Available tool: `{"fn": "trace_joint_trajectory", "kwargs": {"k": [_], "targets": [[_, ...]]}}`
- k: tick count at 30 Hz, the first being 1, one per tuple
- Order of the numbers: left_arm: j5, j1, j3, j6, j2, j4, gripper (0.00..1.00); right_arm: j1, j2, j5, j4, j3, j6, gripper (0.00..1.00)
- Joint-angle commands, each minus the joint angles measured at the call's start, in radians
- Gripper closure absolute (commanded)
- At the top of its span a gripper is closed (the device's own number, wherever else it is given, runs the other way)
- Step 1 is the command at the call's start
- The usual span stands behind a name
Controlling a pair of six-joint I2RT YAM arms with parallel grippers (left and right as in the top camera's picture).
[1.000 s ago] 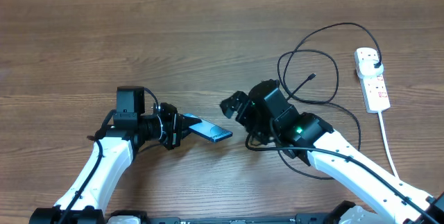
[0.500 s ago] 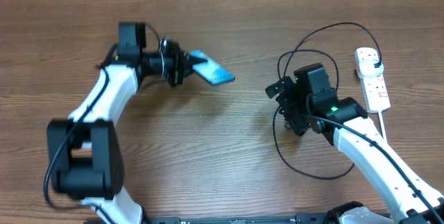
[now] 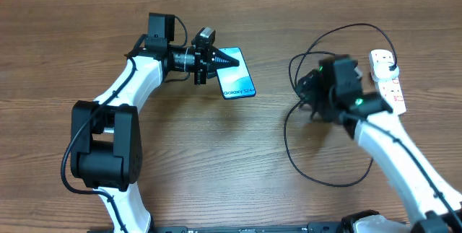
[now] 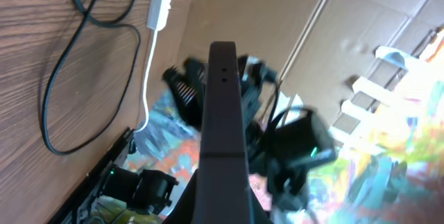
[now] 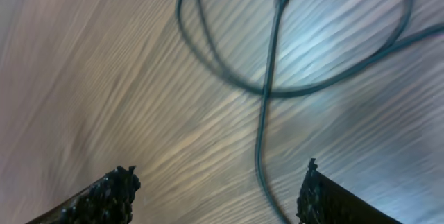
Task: Plug charger to phone and switch on socket
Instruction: 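Move the right gripper to the black cable and grasp the USB-C plug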
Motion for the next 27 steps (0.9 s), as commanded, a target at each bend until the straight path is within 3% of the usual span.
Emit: {"fn": "trace_joint_trajectory", "kwargs": {"k": [1,9,18,27], "targets": [[0.074,0.004,0.029,0.048,0.001,0.002,0.96,-0.037,0.116,0.060,-0.077,0.163,-0.053,0.23],[0.082,0.005,0.029,0.047,0.001,0.002,0.96,-0.063,0.490,0.110,-0.292,0.486,-0.056,0.29],[0.082,0.005,0.029,0.047,0.001,0.002,0.96,-0.063,0.663,0.087,-0.272,0.494,-0.033,0.30],[0.084,0.005,0.029,0.047,0.001,0.002,0.96,-0.065,0.687,0.069,-0.242,0.492,-0.023,0.32]]}}
